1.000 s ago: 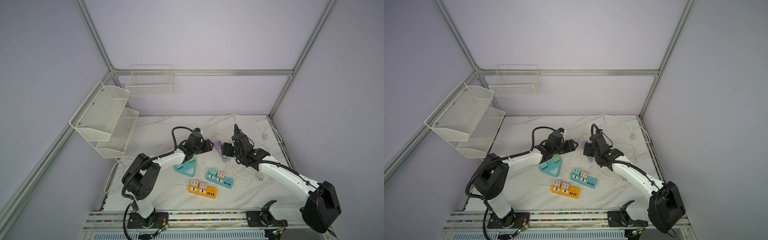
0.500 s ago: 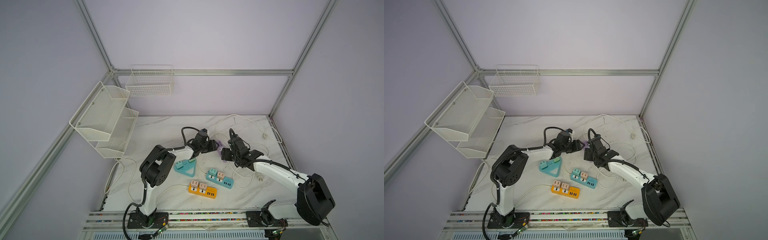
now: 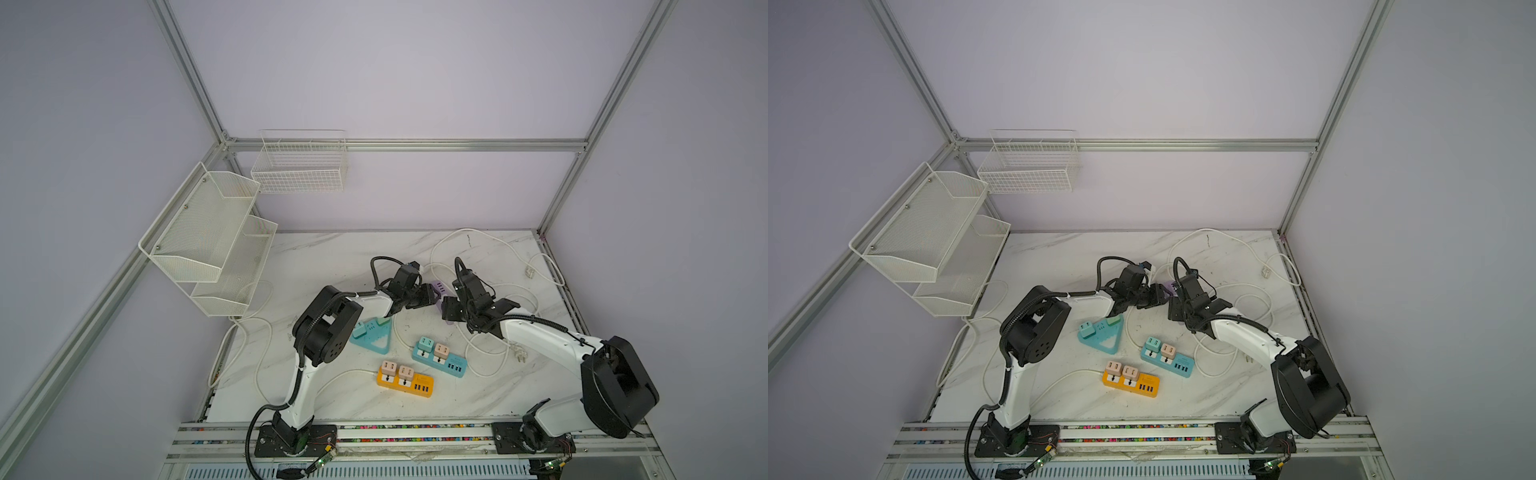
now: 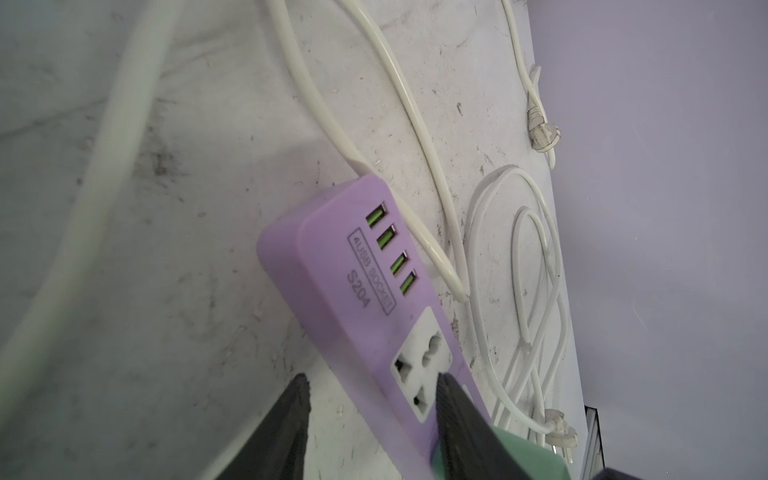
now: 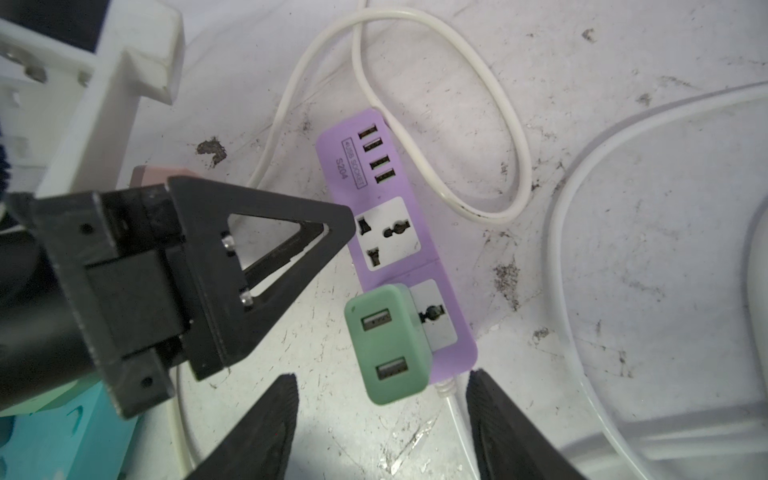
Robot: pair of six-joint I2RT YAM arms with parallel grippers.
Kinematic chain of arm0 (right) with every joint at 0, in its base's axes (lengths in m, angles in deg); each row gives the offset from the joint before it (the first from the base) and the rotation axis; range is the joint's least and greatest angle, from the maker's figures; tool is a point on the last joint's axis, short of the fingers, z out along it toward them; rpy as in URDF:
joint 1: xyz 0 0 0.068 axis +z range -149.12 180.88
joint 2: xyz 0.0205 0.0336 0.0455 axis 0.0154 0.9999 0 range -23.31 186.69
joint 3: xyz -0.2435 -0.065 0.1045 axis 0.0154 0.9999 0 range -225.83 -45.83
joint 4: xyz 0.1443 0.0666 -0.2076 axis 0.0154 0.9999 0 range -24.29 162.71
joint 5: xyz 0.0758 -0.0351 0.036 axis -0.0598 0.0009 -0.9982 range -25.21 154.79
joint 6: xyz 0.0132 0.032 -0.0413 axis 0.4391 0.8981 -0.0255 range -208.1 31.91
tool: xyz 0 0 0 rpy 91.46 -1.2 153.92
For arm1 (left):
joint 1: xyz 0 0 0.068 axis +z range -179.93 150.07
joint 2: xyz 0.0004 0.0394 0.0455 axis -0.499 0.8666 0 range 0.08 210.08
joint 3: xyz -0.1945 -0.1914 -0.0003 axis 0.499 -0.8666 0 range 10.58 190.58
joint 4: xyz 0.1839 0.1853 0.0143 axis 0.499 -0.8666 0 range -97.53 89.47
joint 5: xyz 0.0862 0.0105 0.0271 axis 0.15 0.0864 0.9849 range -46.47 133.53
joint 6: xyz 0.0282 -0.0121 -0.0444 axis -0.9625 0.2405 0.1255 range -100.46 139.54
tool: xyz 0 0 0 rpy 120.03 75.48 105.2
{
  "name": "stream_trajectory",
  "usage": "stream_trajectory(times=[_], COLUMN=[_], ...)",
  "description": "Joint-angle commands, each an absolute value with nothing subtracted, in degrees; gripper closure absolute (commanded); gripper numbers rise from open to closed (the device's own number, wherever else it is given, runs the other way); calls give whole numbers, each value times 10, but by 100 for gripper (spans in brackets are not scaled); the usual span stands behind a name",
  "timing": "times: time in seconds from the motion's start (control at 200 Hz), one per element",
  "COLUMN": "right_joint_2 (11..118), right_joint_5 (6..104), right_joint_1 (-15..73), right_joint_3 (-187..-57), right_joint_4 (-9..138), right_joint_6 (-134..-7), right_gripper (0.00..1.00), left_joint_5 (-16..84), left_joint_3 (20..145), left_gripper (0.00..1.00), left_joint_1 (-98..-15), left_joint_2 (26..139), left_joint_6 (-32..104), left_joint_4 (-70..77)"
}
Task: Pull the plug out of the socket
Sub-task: 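Lower the right gripper onto the green adapter while the left grasps the purple strip, then close the right gripper on the green adapter while the left holds the strip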
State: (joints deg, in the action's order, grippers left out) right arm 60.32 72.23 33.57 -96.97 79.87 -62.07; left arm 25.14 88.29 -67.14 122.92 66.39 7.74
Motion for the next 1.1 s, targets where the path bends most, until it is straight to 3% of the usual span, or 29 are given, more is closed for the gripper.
stream_trajectory(times=[0.0,1.095], right_joint_2=[614,722], right_joint_5=[736,728], right_joint_1=[331,324], right_joint_3=[-966,-999], right_joint_4=[790,785], right_joint_6=[-635,-664], right_gripper=[35,70], left_joint_5=[233,227], left_joint_3=[938,909], left_gripper=[53,61], left_joint_1=[-674,-676], left_joint_2=[1231,1283], left_joint_6=[642,623], left_joint_4=[87,70])
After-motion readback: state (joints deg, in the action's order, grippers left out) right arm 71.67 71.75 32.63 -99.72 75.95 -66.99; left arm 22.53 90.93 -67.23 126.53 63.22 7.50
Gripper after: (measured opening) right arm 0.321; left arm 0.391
